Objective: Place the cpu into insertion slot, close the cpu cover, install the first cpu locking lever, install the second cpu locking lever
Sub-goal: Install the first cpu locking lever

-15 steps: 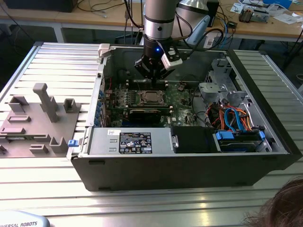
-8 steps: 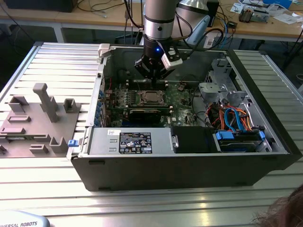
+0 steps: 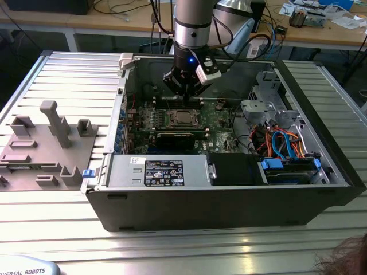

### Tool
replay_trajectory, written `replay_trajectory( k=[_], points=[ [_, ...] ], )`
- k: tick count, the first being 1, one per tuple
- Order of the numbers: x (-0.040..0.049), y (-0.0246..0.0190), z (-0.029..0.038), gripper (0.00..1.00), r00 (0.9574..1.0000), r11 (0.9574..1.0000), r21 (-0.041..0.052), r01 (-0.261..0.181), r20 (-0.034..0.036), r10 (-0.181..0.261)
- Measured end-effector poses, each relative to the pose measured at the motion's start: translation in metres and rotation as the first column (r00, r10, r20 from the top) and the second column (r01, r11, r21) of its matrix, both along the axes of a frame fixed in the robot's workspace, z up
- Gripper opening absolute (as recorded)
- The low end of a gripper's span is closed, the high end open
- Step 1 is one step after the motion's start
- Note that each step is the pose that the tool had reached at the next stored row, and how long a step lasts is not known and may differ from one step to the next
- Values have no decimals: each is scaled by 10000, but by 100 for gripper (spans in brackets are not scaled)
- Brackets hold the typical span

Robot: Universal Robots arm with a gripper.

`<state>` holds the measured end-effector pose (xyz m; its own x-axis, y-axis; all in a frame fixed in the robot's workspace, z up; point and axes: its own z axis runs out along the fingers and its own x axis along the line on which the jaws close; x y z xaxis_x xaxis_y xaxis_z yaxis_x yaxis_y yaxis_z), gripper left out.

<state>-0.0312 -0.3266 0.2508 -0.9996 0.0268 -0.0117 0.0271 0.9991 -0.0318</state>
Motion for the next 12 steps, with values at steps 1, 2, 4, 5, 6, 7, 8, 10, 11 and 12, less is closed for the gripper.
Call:
replay_trajectory(
  k=[1, 2, 4, 5, 6, 7, 8, 10, 11, 12],
  points=[
    [0, 0, 0, 11, 10000, 10000, 0, -6, 0, 6],
    [0, 0, 0, 11, 10000, 10000, 0, -18, 0, 18],
    [0, 0, 0, 11, 10000, 10000, 0, -28, 0, 28],
    [0, 0, 0, 11, 10000, 10000, 0, -36, 0, 36],
    [0, 0, 0, 11, 10000, 10000, 0, -43, 0, 43],
    [0, 0, 0, 11, 10000, 10000, 0, -51, 0, 51],
    [0, 0, 0, 11, 10000, 10000, 0, -57, 0, 57],
    [0, 0, 0, 11, 10000, 10000, 0, -70, 0, 70],
    [0, 0, 0, 11, 10000, 10000, 0, -76, -1, 76],
    [0, 0, 1, 11, 10000, 10000, 5, -83, 0, 83]
  ],
)
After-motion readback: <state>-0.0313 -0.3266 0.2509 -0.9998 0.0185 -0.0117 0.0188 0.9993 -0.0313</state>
